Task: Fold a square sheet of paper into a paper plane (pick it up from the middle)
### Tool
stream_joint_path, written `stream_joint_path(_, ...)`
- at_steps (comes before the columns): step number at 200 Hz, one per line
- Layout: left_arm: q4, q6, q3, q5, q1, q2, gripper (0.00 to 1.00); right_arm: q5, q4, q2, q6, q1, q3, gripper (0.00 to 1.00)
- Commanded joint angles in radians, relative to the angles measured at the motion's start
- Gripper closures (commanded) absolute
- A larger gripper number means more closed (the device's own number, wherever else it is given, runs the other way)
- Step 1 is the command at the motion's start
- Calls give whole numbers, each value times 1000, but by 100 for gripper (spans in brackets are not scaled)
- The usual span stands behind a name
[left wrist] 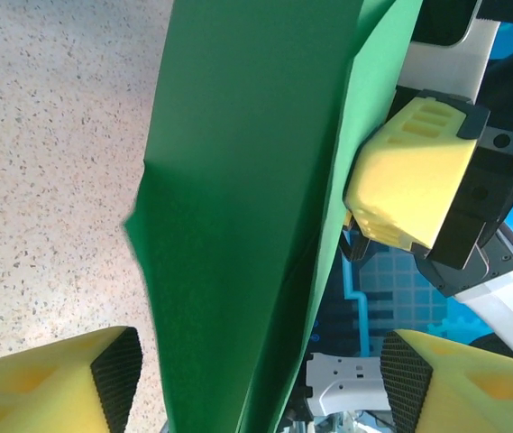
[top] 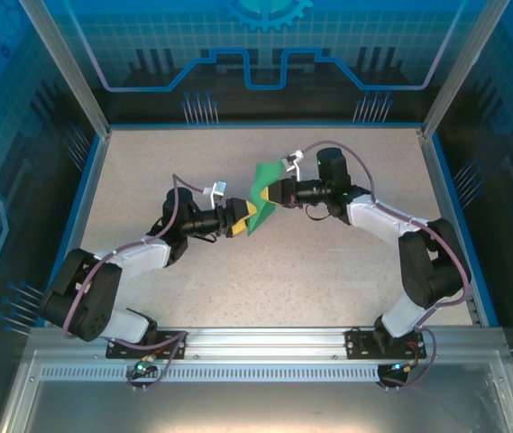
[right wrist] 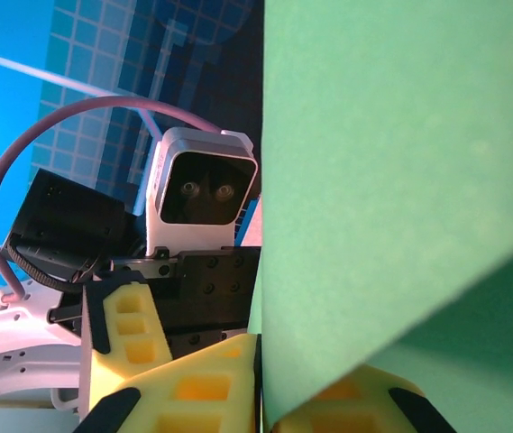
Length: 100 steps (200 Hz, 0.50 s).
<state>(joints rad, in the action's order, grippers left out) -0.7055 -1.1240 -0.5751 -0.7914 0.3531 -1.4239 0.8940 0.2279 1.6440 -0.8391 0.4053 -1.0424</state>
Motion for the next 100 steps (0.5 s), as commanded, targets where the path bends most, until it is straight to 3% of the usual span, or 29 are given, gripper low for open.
stream_joint_path(1,-16,17,-29,-33,8,4,30,9,-4,30,-4,4,-38,88)
stream_joint_path(100,37,64,-51,-34,14,-9,51,-19,-89,95,36,18,-77,88)
